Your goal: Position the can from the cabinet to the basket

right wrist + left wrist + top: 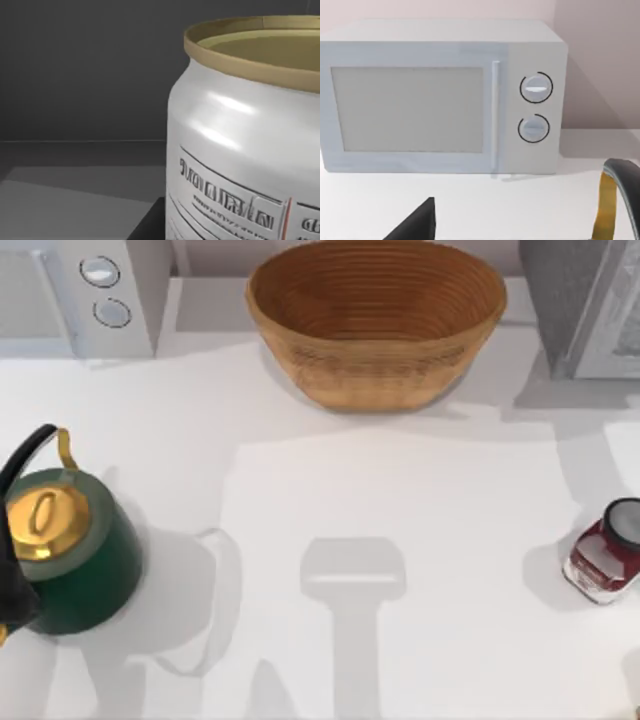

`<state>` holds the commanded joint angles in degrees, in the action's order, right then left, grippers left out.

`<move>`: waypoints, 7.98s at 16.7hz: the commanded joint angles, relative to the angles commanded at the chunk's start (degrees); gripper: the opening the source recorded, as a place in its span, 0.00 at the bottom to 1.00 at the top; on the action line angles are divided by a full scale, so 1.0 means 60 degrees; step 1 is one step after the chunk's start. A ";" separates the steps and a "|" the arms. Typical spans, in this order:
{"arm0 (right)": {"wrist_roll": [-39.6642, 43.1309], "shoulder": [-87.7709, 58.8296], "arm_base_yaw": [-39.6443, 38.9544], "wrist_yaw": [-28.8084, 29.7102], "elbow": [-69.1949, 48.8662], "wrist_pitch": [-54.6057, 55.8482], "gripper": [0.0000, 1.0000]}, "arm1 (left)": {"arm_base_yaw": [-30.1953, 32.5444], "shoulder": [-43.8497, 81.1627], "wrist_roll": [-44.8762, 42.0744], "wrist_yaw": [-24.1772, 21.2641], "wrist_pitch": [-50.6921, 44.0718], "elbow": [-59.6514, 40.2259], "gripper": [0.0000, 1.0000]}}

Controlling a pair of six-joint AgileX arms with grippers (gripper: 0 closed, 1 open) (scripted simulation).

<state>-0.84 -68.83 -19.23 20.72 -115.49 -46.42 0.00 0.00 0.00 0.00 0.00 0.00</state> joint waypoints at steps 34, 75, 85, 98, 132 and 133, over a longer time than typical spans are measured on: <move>0.0140 1.1471 0.3205 -0.3453 1.9249 0.7736 0.00 | 0.0000 0.0000 0.0000 0.0000 0.0000 0.0000 1.00; -0.0057 -0.8677 -0.2698 0.2670 0.5158 1.3540 0.00 | 0.0000 0.0000 0.0000 0.0000 0.0000 0.0000 1.00; -0.0025 -0.9398 -0.2486 0.2454 0.4264 1.3515 0.15 | 0.0000 0.0000 0.0000 0.0000 0.0000 0.0000 1.00; -0.0025 -0.9398 -0.2486 0.2454 0.4264 1.3515 1.00 | 0.0000 0.0000 0.0000 0.0000 0.0000 0.0000 1.00; 0.0043 -0.8527 -0.2160 0.2155 0.5012 1.3175 1.00 | 0.0000 0.0000 0.0000 0.0000 0.0000 0.0000 1.00; 0.0063 -0.8089 -0.2008 0.2007 0.5379 1.3022 1.00 | 0.0000 0.0000 0.0000 0.0000 0.0000 0.0000 1.00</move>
<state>-0.46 -117.36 -31.28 32.76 -83.22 31.71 0.00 0.00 0.00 0.00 0.00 0.00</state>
